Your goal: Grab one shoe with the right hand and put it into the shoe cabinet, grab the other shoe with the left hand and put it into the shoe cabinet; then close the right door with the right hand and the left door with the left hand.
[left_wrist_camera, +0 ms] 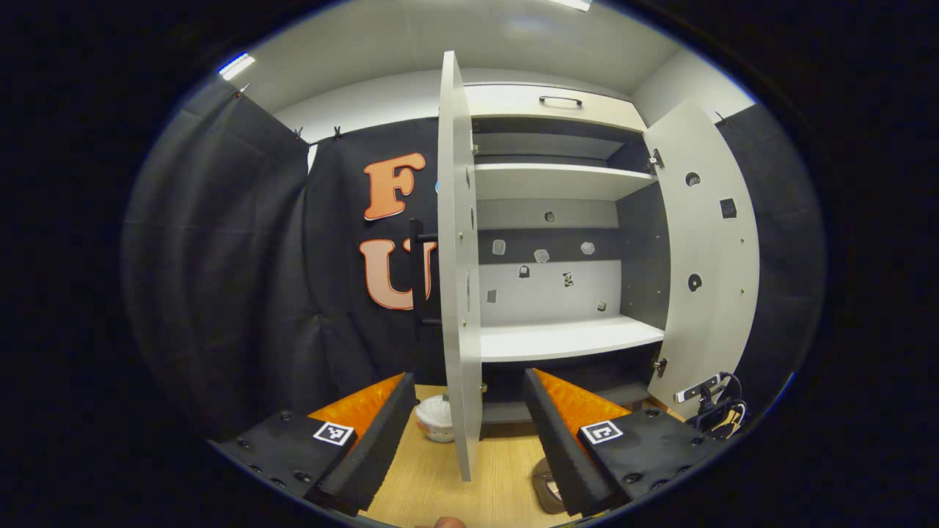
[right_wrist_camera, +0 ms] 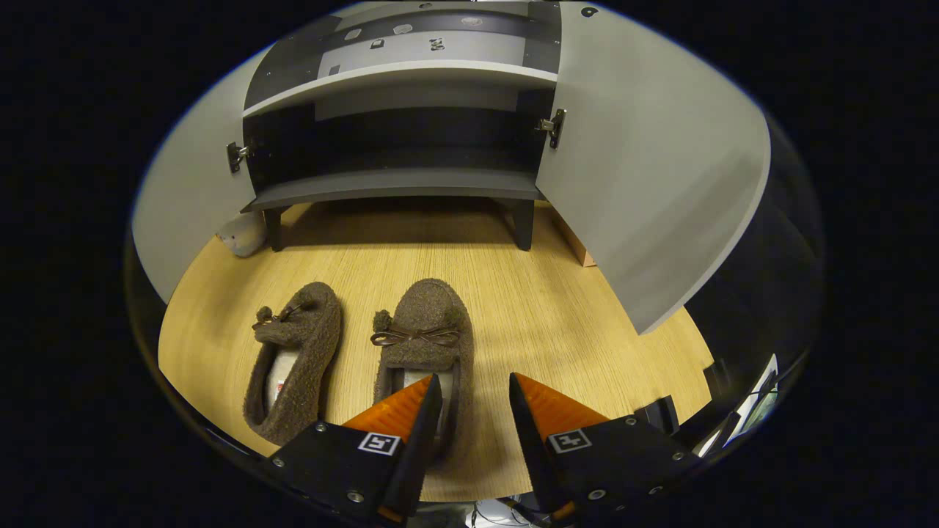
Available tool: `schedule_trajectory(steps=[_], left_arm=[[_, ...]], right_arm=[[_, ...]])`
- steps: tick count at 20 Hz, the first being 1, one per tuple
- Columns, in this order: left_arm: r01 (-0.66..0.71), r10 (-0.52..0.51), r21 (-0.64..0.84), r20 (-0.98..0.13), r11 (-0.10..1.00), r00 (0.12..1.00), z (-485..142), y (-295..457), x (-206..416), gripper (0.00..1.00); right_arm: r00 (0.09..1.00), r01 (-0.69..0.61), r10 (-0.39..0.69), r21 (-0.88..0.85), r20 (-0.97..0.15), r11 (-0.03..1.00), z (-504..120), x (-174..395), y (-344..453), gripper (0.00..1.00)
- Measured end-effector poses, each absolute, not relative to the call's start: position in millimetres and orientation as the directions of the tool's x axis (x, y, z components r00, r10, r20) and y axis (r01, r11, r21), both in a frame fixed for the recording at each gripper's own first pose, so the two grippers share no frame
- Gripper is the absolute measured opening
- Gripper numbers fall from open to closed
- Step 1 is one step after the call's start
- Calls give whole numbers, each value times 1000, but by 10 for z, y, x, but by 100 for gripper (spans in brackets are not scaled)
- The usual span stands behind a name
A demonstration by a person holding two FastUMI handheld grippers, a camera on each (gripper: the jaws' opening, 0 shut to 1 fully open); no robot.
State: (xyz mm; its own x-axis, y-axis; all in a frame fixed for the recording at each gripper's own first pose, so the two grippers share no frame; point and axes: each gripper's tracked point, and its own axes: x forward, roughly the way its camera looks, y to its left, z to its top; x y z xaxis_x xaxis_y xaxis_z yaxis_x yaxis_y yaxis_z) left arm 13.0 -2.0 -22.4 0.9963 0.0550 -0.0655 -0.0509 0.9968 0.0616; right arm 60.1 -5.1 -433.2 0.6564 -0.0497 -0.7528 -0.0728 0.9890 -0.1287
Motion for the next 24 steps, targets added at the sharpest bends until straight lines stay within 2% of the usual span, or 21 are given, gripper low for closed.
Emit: schedule_trajectory(steps=[7,11,12,14,18,24], left_arm=[[-50,57,78,-96,996,994,-372,20,164,96],[-48,55,65,-118,997,991,-457,13,194,96],[-46,54,61,-123,997,991,-478,6,201,96],[-44,50,49,-131,998,990,-506,-16,223,96],[-38,43,33,-137,999,990,-569,-50,268,94],[-2,3,8,-150,1000,989,-707,-226,329,97]], right_arm=[[565,-11,-32,-47,-824,999,-4687,605,-20,44],[551,5,-39,-43,-834,999,-4752,617,-27,26],[552,7,-49,-54,-832,998,-4744,621,-38,16],[552,12,-48,-50,-832,999,-4705,614,-23,5],[572,38,-26,-5,-820,999,-4379,619,71,2],[662,18,44,74,-748,997,-3455,760,377,2]])
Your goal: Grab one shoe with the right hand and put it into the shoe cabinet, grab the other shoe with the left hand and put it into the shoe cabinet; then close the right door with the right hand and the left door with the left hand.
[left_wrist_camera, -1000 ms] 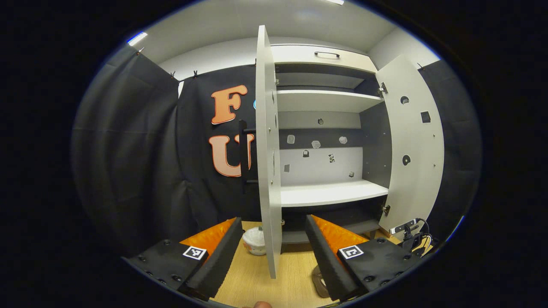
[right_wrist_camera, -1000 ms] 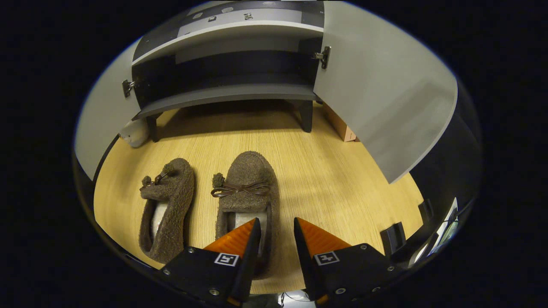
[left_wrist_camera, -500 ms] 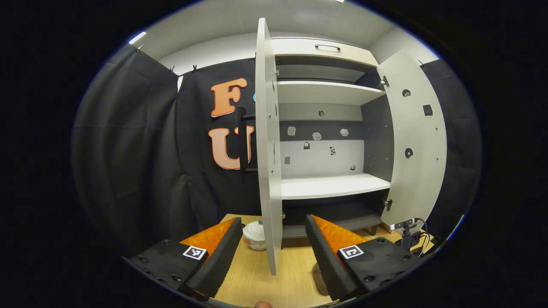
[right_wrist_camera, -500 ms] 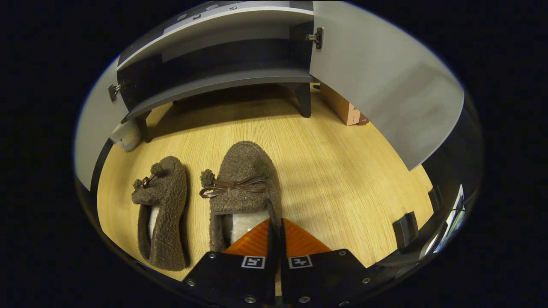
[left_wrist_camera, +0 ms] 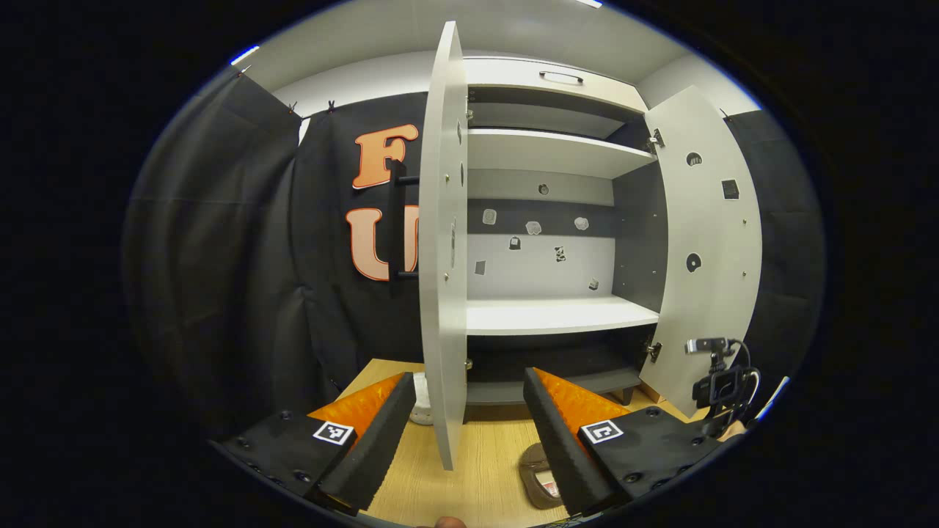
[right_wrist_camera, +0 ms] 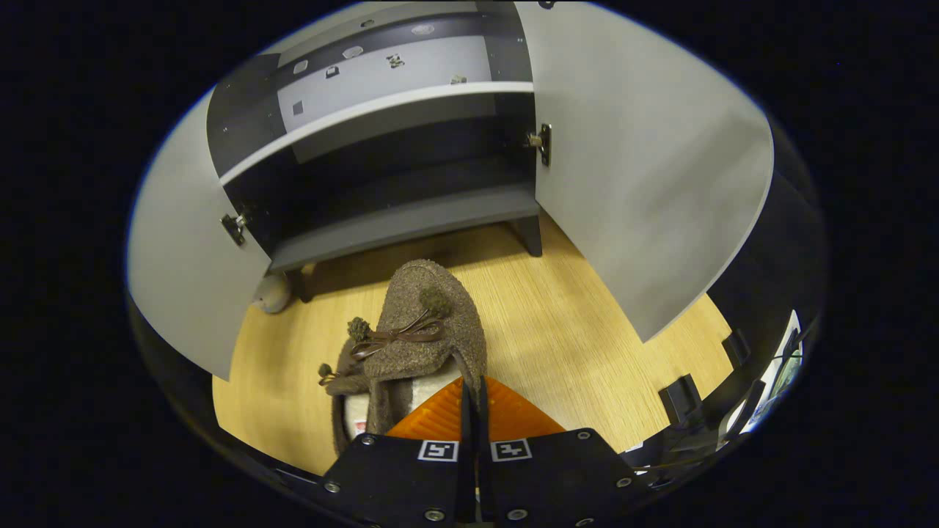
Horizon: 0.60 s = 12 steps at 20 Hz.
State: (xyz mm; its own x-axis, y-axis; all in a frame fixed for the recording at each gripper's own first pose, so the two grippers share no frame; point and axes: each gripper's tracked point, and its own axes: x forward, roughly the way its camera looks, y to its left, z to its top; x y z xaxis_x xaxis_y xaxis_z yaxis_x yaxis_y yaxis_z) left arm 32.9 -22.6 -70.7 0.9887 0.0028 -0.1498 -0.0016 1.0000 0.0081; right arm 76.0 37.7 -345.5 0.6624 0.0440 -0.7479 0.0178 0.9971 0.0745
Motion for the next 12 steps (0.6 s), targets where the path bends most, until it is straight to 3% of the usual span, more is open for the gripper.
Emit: schedule_trajectory(steps=[5,12], left_arm=[[3,1,23,-157,1000,988,-837,-259,373,96],[-2,4,14,-178,1000,984,-977,-153,385,96]], right_arm=[[730,-23,107,131,-675,991,-2698,915,634,1],[827,-62,154,185,-541,981,-1569,1577,928,1]])
